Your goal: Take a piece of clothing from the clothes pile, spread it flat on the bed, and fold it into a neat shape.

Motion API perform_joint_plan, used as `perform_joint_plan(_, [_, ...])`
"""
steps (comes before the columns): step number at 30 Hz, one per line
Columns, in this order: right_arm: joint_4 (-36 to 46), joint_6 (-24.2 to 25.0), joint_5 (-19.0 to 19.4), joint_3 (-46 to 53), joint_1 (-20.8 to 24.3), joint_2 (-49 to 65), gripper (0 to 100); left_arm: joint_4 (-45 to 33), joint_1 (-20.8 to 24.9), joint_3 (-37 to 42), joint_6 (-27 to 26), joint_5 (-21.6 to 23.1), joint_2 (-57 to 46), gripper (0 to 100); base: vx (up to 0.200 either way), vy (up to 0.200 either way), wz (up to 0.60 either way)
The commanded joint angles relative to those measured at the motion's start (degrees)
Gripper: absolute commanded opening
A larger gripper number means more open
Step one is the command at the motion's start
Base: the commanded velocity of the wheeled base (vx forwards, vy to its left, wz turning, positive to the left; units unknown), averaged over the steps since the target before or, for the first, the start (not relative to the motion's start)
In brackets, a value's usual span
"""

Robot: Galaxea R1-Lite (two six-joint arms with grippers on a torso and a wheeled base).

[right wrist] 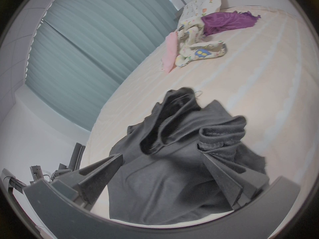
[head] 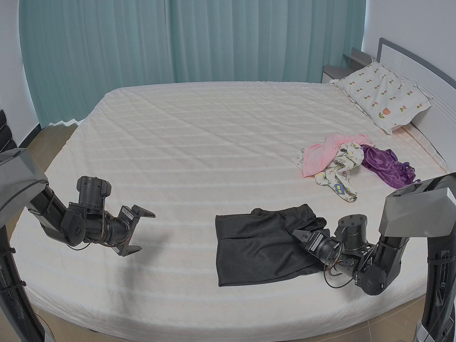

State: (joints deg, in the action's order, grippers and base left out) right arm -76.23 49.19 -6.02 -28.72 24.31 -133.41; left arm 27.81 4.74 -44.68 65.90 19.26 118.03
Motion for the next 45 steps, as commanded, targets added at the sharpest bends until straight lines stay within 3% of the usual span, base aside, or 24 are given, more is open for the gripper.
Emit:
perform_joint_plan(1, [-0.1,-0.1,-0.2,5.1,-1.2,3.3,100,0.2,0.0,0.0,0.0,0.0,0.0,100,0.000,0.000,0.00])
perform_joint_plan(7, [-0.1,-0.4,-1.1,9.7,-2.2,7.1,100,0.2,0.0,0.0,0.0,-0.1,0.1,100,0.000,0.000,0.00])
perform_joint_plan(13, [0.6,-0.7,-0.6,7.1,-3.9,10.7,100,0.3,0.0,0.0,-0.1,-0.1,0.1,100,0.000,0.000,0.00])
perform_joint_plan(30, [6.4,-0.3,1.7,-5.6,2.7,0.2,100,0.3,0.1,0.0,-0.2,-0.5,0.2,100,0.000,0.000,0.00])
perform_joint_plan(42, [9.4,-0.4,1.6,-16.5,-2.2,-1.6,100,0.3,0.2,0.1,-0.2,-0.5,0.2,100,0.000,0.000,0.00])
perform_joint_plan(45, [9.7,-0.4,1.5,-23.8,-5.3,-6.0,100,0.3,0.1,0.1,-0.2,-0.5,0.2,100,0.000,0.000,0.00])
